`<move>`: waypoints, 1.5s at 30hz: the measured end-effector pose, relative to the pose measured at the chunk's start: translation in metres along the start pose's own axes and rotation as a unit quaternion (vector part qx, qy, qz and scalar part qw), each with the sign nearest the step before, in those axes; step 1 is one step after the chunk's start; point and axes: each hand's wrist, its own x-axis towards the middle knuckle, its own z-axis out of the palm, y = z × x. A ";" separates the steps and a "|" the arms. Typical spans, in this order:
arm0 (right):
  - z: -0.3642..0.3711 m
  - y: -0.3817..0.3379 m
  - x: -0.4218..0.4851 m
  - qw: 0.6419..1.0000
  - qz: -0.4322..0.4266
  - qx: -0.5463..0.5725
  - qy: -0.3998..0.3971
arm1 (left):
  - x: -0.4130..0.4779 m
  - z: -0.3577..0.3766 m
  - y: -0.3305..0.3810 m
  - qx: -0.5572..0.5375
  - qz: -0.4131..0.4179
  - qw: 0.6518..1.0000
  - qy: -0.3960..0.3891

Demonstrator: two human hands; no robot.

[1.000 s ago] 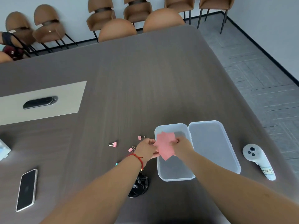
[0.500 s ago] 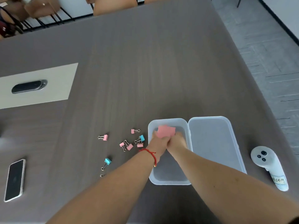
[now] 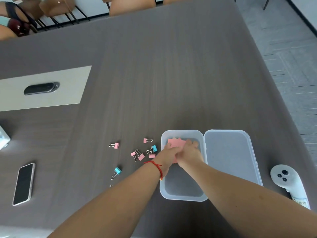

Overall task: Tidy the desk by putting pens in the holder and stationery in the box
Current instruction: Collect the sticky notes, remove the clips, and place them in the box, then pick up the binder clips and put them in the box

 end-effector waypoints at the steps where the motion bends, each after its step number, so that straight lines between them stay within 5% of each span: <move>1: -0.001 -0.003 -0.001 1.000 -0.005 -0.014 -0.012 | -0.005 -0.003 0.004 -0.009 0.002 1.000 -0.017; 5: -0.014 -0.019 -0.008 0.995 -0.022 0.092 0.028 | -0.031 -0.028 0.026 -0.085 0.047 0.992 -0.086; 10: -0.029 -0.052 -0.026 0.971 -0.123 0.179 0.100 | -0.048 -0.104 0.048 -0.180 0.123 0.975 0.051; 12: -0.025 -0.069 -0.029 0.969 -0.165 0.168 0.078 | -0.037 -0.146 0.037 -0.057 0.128 0.976 0.168; 14: -0.013 -0.084 -0.029 0.971 -0.195 0.135 0.027 | -0.024 -0.190 0.012 0.214 0.111 0.944 0.226; 16: 0.003 -0.098 -0.030 0.975 -0.213 0.064 -0.013 | -0.016 -0.219 -0.017 0.464 0.058 0.860 0.207; 18: 0.026 -0.106 -0.026 0.979 -0.192 -0.053 -0.034 | -0.020 -0.228 -0.038 0.564 0.017 0.811 0.156; 27: 0.079 -0.118 0.004 0.933 -0.042 -0.341 -0.103 | 0.004 -0.243 -0.061 0.504 0.071 0.838 0.197; 32: 0.095 -0.127 0.021 0.957 -0.030 -0.276 -0.088 | 0.023 -0.255 -0.044 0.476 0.089 0.852 0.199; 45: 0.122 -0.124 0.020 0.952 -0.194 -0.230 -0.056 | 0.030 -0.235 -0.047 0.542 0.162 0.818 0.102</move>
